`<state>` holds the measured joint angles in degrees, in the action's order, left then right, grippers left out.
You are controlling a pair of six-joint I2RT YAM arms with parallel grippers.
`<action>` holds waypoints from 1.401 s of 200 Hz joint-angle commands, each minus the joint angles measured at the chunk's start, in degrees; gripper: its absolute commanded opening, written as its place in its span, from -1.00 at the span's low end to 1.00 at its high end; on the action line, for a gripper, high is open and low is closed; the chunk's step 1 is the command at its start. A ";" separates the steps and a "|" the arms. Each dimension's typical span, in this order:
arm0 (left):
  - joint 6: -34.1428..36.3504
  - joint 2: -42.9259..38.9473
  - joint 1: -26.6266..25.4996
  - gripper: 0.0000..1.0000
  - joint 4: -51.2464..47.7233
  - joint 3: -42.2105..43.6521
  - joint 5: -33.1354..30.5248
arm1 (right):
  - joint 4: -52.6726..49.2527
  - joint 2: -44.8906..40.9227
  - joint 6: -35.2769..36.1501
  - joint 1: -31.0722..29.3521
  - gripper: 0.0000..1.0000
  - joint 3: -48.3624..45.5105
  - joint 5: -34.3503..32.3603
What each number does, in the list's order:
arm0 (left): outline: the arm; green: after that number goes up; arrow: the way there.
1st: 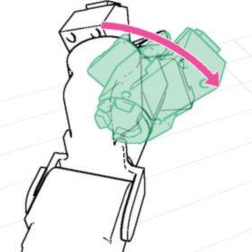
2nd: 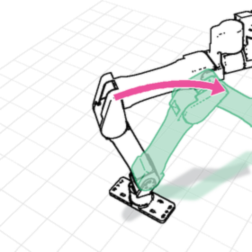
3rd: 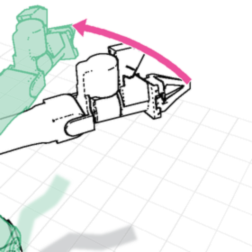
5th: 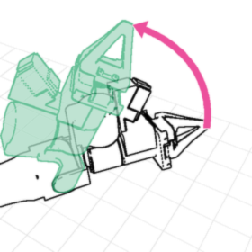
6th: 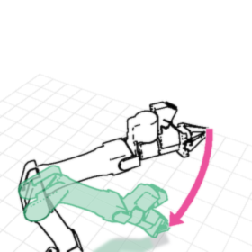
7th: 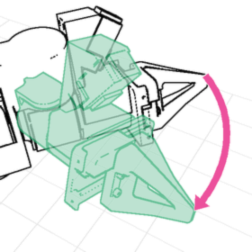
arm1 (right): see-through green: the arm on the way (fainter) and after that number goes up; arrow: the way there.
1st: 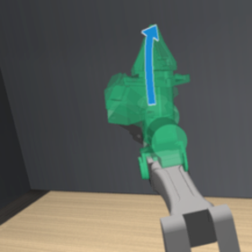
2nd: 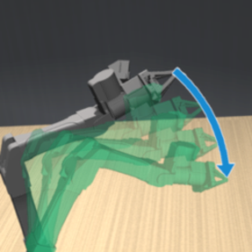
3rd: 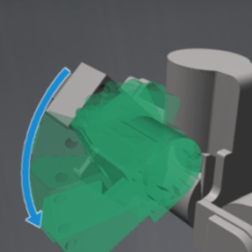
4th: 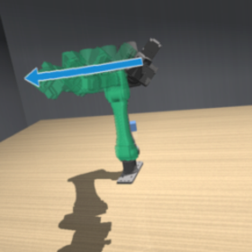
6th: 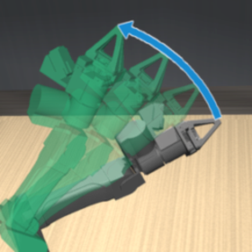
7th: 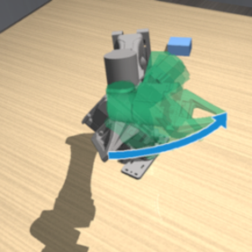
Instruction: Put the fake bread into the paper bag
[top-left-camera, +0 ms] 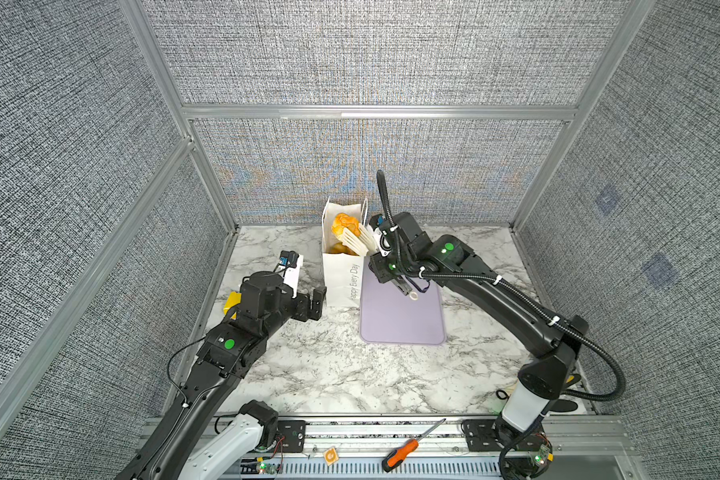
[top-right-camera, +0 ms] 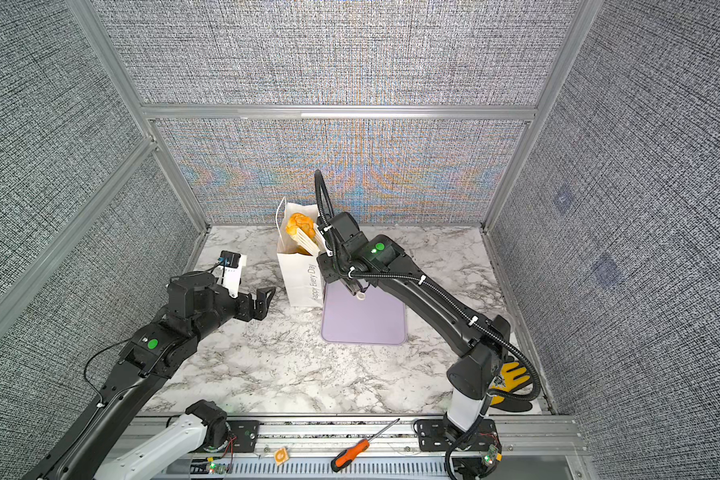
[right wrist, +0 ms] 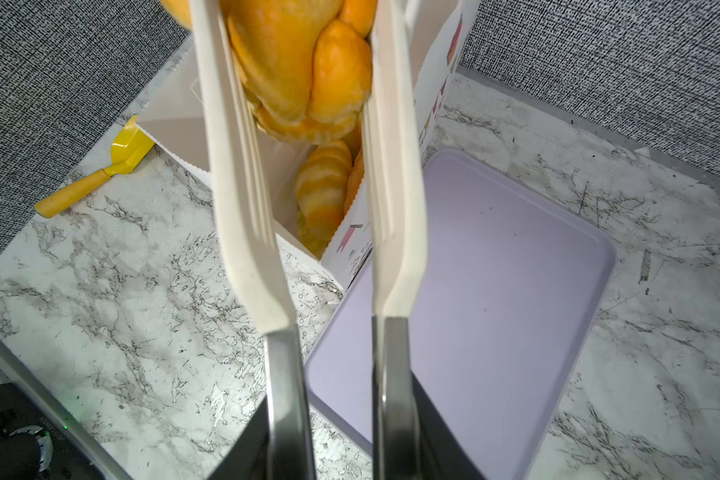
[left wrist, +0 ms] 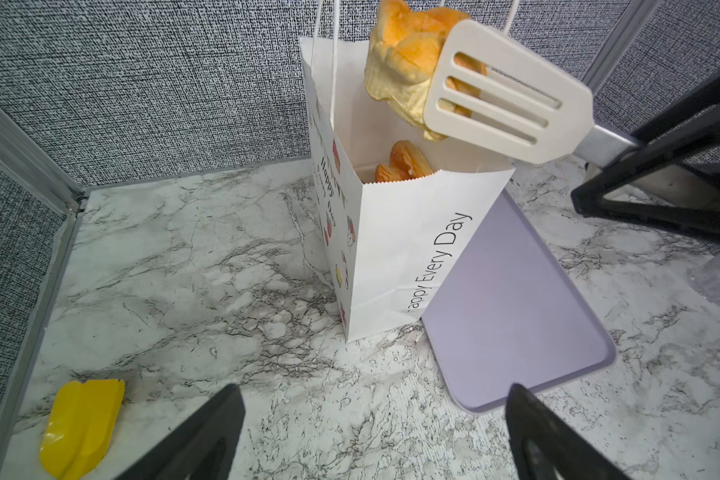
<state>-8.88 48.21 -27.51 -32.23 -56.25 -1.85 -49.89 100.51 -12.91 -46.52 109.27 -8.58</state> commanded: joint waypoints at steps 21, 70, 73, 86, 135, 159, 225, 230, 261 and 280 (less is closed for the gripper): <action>0.89 0.74 0.17 0.99 2.52 -0.24 3.26 | -0.92 0.83 -0.01 -0.06 -0.10 1.82 -2.23; 0.48 0.57 0.15 0.99 2.87 -0.26 3.34 | -0.91 0.72 -0.01 -0.06 0.06 2.15 -2.32; 0.45 0.52 0.17 0.99 2.87 -0.29 3.38 | -0.92 0.67 -0.04 -0.08 0.07 2.17 -2.36; 0.53 0.49 0.14 0.99 2.90 -0.26 3.29 | -1.00 0.63 -0.06 -0.05 0.10 2.26 -2.50; 0.44 0.22 0.13 0.99 2.18 -0.62 3.08 | -1.09 0.66 0.17 -0.15 0.17 2.74 -2.32; 0.25 0.05 0.10 0.99 1.99 -0.53 2.90 | -1.98 0.96 0.32 -0.23 0.22 3.77 -2.56; -1.83 -0.04 0.14 0.99 2.41 0.34 -0.47 | -1.37 -2.55 1.63 -1.24 0.24 3.40 -3.02; -2.31 -0.17 0.13 0.99 2.51 0.43 -1.39 | -1.15 -3.26 1.68 -1.29 0.24 3.00 -3.02; -3.93 -1.00 0.11 0.99 2.96 1.34 -6.27 | 0.20 -10.25 1.88 -1.29 0.24 -2.75 -5.67; -5.04 -1.48 0.15 0.99 3.11 2.23 -10.13 | 0.99 -15.72 2.22 -0.96 0.24 -8.46 -9.07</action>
<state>-11.94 47.24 -27.44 -30.13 -54.81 -6.00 -51.13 89.60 -11.18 -47.70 105.34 -12.73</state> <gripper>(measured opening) 0.994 0.620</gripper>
